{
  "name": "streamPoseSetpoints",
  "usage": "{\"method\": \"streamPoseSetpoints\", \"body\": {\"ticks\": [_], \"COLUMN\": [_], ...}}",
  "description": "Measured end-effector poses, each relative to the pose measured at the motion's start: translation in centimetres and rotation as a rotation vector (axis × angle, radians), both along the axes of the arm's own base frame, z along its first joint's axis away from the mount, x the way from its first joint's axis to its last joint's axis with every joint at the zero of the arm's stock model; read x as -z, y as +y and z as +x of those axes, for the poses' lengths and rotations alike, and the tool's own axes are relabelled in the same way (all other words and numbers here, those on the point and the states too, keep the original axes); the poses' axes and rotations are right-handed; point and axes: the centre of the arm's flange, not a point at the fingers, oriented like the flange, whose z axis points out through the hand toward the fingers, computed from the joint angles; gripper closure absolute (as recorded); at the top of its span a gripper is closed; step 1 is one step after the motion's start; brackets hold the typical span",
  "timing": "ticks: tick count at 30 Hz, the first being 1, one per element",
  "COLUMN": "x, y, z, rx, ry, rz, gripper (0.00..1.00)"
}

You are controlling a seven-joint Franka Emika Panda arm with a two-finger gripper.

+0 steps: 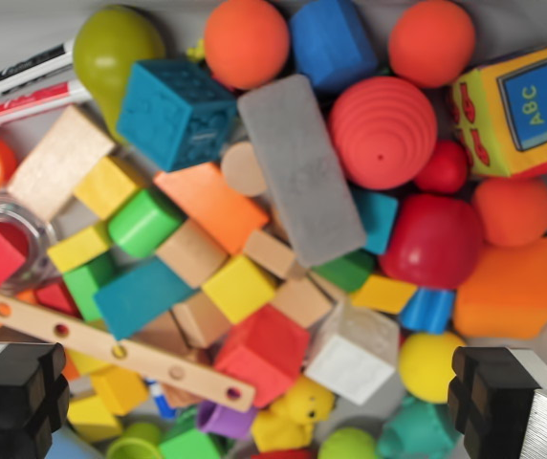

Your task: Pick an object from the bin

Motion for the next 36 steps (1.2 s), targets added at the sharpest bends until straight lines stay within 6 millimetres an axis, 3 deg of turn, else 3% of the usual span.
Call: {"method": "streamPoseSetpoints", "body": {"ticks": [18, 36], "x": [0.2, 1.1], "y": [0.1, 1.2], "z": [-0.1, -1.5], "rx": [0.002, 0.045], "ry": [0.004, 0.007], "rz": [0.0, 0.002], "gripper": [0.0, 0.0]}}
